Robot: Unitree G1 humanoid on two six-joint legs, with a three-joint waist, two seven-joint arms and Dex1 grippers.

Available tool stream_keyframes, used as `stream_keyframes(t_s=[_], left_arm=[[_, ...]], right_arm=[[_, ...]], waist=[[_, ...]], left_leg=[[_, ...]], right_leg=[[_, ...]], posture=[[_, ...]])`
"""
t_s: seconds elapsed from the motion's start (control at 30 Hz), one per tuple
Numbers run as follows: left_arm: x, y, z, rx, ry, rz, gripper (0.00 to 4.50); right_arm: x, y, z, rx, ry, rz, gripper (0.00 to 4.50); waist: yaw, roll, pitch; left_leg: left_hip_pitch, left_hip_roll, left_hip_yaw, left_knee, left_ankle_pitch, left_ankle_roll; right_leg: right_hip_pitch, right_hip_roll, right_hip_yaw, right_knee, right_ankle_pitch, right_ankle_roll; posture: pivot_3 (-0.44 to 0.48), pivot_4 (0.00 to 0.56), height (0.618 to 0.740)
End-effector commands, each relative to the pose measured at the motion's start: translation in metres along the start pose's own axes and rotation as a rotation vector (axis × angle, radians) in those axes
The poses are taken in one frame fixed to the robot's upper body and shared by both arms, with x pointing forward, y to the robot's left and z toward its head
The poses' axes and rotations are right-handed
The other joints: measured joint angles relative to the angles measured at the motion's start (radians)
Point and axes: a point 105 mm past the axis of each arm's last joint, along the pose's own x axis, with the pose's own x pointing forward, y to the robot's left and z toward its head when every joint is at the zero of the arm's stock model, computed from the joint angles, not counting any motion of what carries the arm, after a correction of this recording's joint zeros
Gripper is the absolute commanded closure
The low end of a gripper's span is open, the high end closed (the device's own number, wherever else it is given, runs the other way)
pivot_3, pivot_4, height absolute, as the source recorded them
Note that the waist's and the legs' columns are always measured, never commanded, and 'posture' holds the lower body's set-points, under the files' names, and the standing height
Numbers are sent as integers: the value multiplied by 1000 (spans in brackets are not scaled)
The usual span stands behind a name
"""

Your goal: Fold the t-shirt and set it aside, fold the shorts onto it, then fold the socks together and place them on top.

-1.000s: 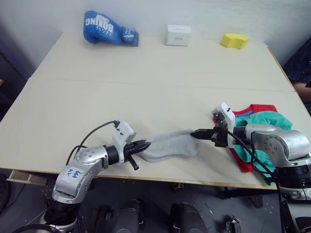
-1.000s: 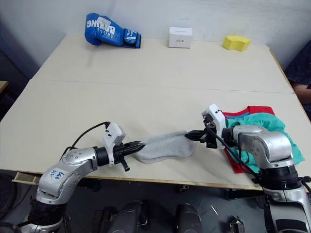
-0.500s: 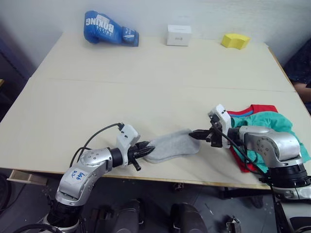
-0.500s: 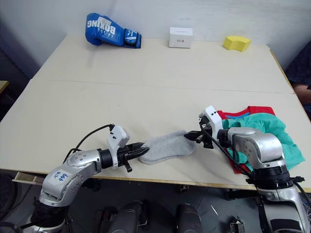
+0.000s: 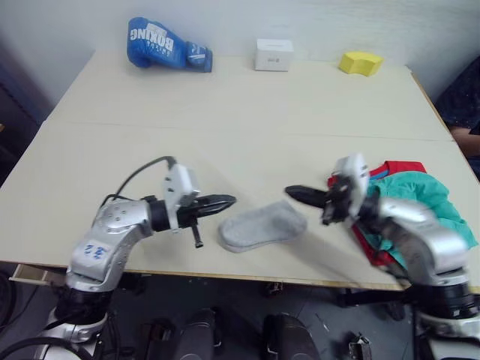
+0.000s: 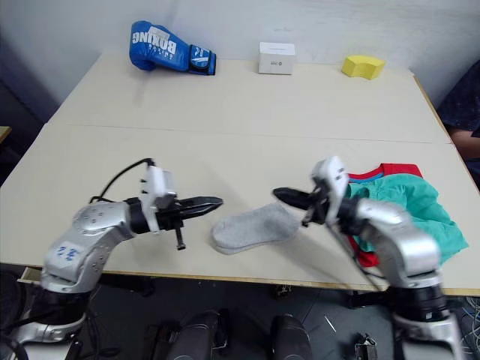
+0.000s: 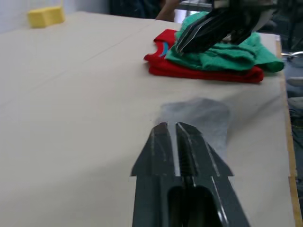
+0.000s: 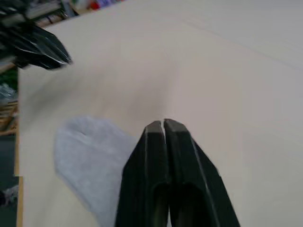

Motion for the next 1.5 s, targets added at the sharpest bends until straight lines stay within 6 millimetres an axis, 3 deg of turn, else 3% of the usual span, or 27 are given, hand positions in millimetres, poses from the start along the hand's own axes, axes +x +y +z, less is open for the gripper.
stream_keyframes(t_s=[0.03,0.2,0.37,0.5,0.57,0.63,0.77,0.87,1.0,1.17,1.2,1.27,1.33,1.5], left_arm=[[21,-12,-28,-5,84,-35,4438],[23,-11,-55,-42,174,55,4438],[13,-10,-93,-56,307,140,4438],[14,-8,-90,-77,246,164,4438],[12,-7,-89,-68,236,159,4438],[8,-1,-84,-38,219,177,4438],[5,1,-44,-44,61,139,4438],[-9,4,-19,-68,-12,114,4438],[-34,13,-5,-180,3,128,3528],[-52,6,-30,-532,217,115,1930],[-56,6,-41,-583,342,162,1618],[-56,5,-45,-678,409,208,968],[-47,2,-37,-764,356,185,387],[-29,-8,-59,-928,386,183,387]], right_arm=[[21,25,-20,-116,-9,-44,4498],[23,23,-55,-139,9,-174,4498],[-5,-10,-82,-49,6,-405,4498],[-28,-27,-89,-29,14,-488,4498],[-36,-33,-87,-17,0,-519,4498],[-36,-27,-74,-34,-66,-459,4498],[-30,-16,-37,-136,-162,-357,4498],[-18,-3,-15,-197,-189,-222,4498],[4,19,-19,-271,-123,-25,4500],[20,27,-52,-296,15,78,4500],[21,24,-58,-297,40,69,4500],[21,20,-63,-298,72,48,4500],[18,15,-69,-305,109,36,4500],[15,15,-81,-320,172,58,4500]], waist=[[0,0,0],[-2,0,0],[-2,1,-1],[0,2,-3],[-1,2,-3],[-2,3,-4],[-8,3,-3],[-11,4,-3],[-11,4,-3],[-3,3,-2],[-1,3,-2],[1,2,-1],[-1,1,-1],[-6,1,-2]], left_leg=[[0,0,0,0,0,0],[-1,-1,1,1,0,0],[2,2,0,0,-1,-4],[7,2,0,-1,-3,-6],[14,2,-1,-3,-5,-7],[18,2,0,-6,-7,-4],[17,2,0,-8,-5,-8],[16,3,0,-8,-4,-8],[17,4,-1,-8,-4,-9],[17,3,-1,-8,-2,-4],[17,2,-1,-8,-2,-4],[16,1,-3,-6,-2,-4],[16,1,-2,-6,-3,-6],[17,1,-3,-6,-3,-9]], right_leg=[[0,0,0,0,0,0],[-1,6,0,0,0,0],[0,3,8,0,0,0],[5,2,9,0,0,0],[12,2,8,-3,0,0],[15,1,8,-6,0,0],[12,1,8,-6,0,-1],[12,2,8,-6,-1,-1],[13,3,7,-6,-1,-1],[13,3,8,-6,-1,-1],[13,3,8,-6,-1,-1],[14,3,8,-6,-1,-1],[14,3,9,-6,-1,-1],[14,4,9,-4,-1,-1]], posture=[[0,150,740],[0,150,740],[0,150,740],[0,150,740],[0,150,740],[0,150,740],[0,150,740],[0,150,740],[0,150,740],[0,150,740],[0,150,740],[0,150,740],[0,150,740],[0,150,740]])
